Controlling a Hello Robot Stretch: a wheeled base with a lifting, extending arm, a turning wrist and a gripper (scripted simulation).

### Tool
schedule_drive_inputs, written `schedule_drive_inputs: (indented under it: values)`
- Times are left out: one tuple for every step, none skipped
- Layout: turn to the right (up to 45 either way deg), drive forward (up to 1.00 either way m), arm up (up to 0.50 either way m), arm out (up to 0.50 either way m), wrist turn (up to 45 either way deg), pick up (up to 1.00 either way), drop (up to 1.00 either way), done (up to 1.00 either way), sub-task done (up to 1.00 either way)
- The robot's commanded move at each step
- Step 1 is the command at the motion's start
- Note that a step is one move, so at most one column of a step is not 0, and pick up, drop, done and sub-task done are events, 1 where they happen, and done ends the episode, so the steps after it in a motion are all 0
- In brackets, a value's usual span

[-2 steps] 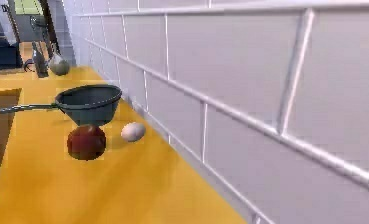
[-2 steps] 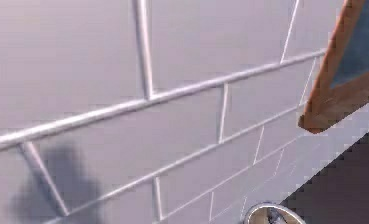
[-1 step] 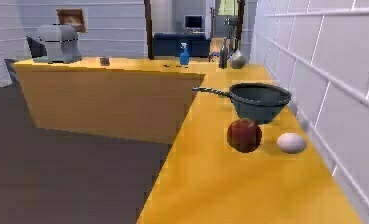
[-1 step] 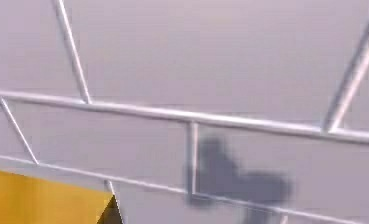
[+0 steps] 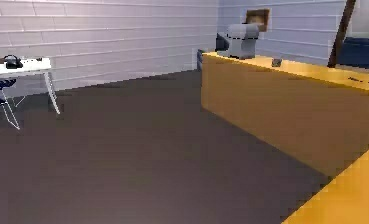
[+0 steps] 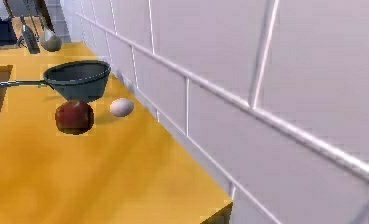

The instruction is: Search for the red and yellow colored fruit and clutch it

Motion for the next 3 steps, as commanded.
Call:
schedule_drive_inputs:
  values:
    - [-24.0,0.00,0.00,0.00,0.0,0.00,0.00,0.00,0.00]
    - [0.0,0.00,0.50,0.00,0.0,0.00,0.00,0.00,0.00]
    - [0.0,0.00,0.38,0.00,0.0,0.00,0.00,0.00,0.00]
